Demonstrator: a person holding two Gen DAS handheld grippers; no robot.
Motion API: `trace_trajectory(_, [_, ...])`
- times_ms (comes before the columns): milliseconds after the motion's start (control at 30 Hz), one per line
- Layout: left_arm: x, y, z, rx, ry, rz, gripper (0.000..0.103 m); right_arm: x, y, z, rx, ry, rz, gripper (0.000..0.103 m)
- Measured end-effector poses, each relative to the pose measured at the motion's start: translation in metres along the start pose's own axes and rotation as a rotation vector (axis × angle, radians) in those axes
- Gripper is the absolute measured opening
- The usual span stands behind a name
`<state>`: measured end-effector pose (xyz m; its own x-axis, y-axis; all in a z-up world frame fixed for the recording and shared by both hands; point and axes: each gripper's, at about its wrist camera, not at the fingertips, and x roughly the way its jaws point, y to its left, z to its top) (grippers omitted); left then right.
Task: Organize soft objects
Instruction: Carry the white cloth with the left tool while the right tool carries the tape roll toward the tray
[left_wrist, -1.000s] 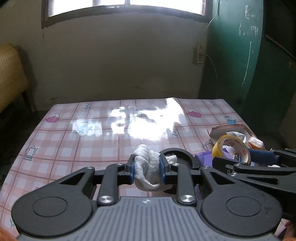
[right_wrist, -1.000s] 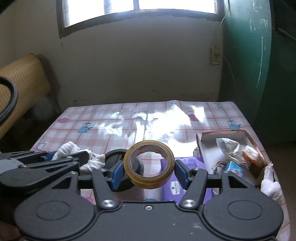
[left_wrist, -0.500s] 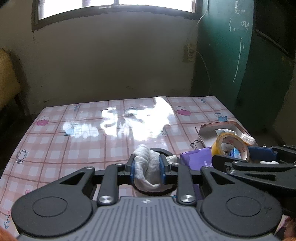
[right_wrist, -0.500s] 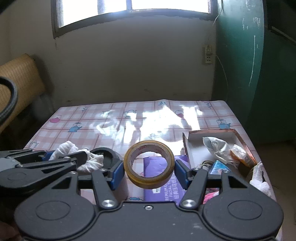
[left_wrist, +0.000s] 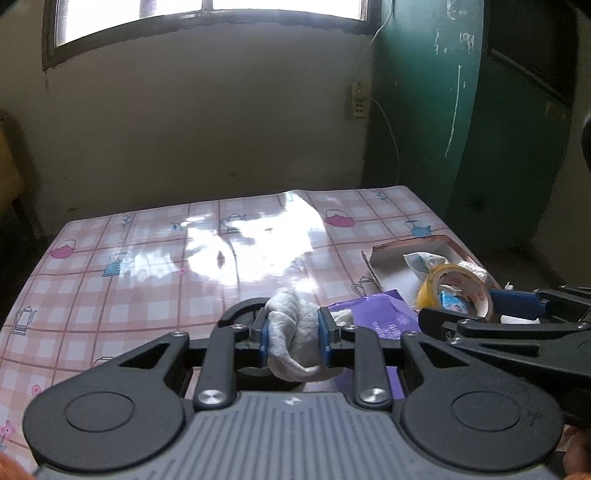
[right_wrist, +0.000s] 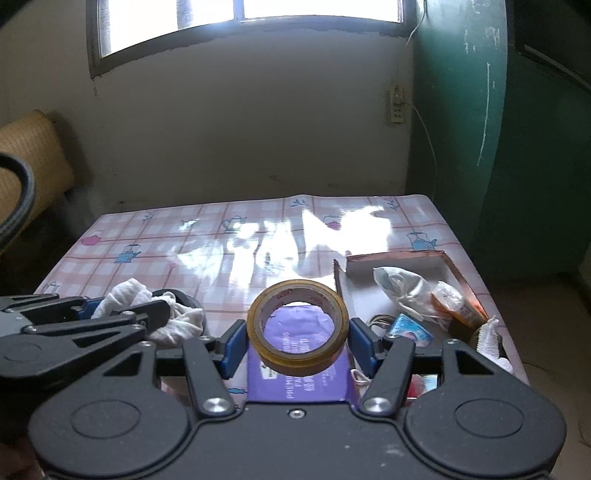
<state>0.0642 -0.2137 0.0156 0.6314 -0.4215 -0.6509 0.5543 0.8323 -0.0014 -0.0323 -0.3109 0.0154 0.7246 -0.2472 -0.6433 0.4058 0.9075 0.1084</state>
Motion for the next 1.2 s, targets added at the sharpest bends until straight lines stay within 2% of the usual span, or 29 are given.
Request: trace_trajectory(1200, [0.011,-0.066,0.006,0.049,-0.001,-0.092,0.027,-0.009,-0.065,-0.004,0.028,0.010,-0.070,0.071])
